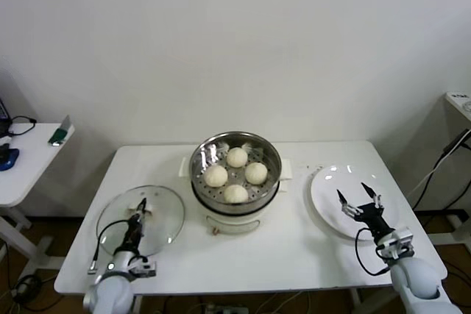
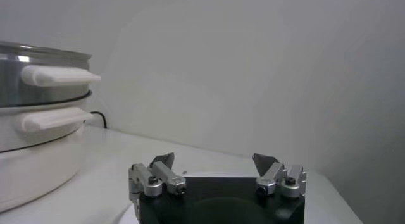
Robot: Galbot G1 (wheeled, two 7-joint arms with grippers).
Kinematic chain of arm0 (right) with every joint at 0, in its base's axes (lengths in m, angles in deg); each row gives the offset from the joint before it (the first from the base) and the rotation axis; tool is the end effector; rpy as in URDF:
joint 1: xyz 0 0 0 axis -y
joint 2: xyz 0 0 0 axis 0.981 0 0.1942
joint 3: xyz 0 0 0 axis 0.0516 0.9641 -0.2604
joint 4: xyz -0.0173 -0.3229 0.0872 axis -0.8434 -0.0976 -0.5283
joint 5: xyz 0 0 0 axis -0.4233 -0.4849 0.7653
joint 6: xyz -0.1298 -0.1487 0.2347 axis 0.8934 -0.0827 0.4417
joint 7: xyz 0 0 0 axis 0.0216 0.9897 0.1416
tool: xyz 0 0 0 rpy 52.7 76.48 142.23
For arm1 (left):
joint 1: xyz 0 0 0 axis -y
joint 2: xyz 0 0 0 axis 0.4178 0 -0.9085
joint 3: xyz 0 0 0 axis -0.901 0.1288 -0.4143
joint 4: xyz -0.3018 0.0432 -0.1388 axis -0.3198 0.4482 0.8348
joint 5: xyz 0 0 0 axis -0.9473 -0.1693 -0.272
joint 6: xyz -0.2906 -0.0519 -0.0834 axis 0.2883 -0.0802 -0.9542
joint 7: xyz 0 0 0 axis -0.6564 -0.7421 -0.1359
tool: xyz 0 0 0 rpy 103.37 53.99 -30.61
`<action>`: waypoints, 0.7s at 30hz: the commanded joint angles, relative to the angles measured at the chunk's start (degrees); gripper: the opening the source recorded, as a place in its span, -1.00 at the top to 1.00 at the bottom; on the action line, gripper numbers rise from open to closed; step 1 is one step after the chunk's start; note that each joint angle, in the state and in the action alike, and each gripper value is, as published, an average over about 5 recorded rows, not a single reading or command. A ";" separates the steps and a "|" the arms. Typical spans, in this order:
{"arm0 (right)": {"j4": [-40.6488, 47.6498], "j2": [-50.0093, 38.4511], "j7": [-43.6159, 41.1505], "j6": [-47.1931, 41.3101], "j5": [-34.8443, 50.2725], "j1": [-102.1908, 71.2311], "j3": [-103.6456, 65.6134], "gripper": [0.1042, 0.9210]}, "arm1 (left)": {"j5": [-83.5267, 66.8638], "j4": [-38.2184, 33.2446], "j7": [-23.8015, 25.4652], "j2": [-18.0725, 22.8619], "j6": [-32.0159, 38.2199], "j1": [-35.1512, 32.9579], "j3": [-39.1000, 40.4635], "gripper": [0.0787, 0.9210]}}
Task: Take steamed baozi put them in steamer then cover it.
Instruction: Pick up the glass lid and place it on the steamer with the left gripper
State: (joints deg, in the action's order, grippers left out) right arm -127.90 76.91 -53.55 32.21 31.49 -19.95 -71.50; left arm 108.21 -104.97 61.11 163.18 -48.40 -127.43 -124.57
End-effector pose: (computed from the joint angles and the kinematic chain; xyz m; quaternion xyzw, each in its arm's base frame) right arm 0.2495 -0.1958 -0.3691 0.0986 -0.9905 0.0750 0.0592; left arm 0.2195 0.0989 -0.4044 -0.0187 -0.6694 -0.7397 0.0665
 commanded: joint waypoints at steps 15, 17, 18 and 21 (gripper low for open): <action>3.04 -2.00 0.28 0.04 -0.70 4.52 2.82 -0.76 | -13.73 -35.51 2.97 -9.61 -17.77 -19.65 -1.95 0.83; 3.41 -2.15 0.35 0.02 -0.90 5.24 3.55 -0.76 | -13.25 -37.65 2.71 -11.19 -21.37 -20.18 -1.36 0.83; 3.59 -2.24 0.37 0.01 -1.02 5.59 3.92 -0.76 | -13.06 -38.45 2.44 -12.06 -23.07 -20.19 -0.88 0.83; 4.20 -2.36 0.49 -0.02 -1.48 6.59 4.98 -0.76 | -13.55 -40.42 2.06 -15.27 -27.46 -19.38 1.41 0.83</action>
State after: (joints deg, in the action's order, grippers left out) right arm -125.02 74.83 -53.25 32.26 30.51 -16.17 -68.85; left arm 97.31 -131.45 63.31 155.23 -59.98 -142.10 -125.80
